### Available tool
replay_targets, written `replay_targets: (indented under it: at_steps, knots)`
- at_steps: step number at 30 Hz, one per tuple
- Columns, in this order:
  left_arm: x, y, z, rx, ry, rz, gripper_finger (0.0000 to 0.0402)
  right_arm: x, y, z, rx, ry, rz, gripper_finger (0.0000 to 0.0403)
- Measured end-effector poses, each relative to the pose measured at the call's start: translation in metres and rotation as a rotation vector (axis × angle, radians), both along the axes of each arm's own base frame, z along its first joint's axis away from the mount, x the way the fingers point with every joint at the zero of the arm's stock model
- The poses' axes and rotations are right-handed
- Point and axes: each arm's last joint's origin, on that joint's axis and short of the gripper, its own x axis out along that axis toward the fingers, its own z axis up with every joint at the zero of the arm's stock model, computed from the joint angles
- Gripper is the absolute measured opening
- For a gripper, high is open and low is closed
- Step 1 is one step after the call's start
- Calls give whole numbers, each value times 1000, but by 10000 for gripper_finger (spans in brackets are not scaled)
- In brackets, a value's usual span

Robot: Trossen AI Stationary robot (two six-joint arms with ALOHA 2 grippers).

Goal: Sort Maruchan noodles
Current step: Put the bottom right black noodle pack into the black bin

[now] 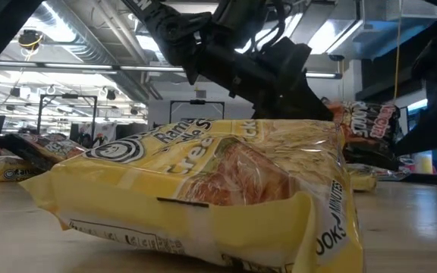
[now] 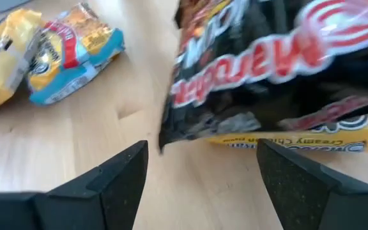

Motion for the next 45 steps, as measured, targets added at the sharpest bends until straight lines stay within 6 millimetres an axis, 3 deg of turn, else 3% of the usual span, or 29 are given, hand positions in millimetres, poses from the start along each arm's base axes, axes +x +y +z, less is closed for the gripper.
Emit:
replay_targets:
  at_steps: [10, 21, 25, 32, 39, 45]
  knots:
    - [1, -13, 5, 19, -49, -39, 148, 6, 1, 9, -62, -154, -75, 280]
    - [-3, -26, 34, 70, -144, -6, 149, 14, 6, 26, -138, -317, -120, 274]
    - [-2, -26, 35, 73, -159, -7, 149, 15, 7, 29, -155, -336, -126, 228]
    - [-5, -25, 31, 68, -93, -16, 150, 15, 7, 29, -186, -324, -110, 104]
    - [-31, -23, 60, 46, 89, -19, 158, 17, 8, 33, -268, -314, -97, 88]
    - [-74, -29, 102, 100, 209, -59, 156, 34, 0, 47, -329, -281, -73, 96]
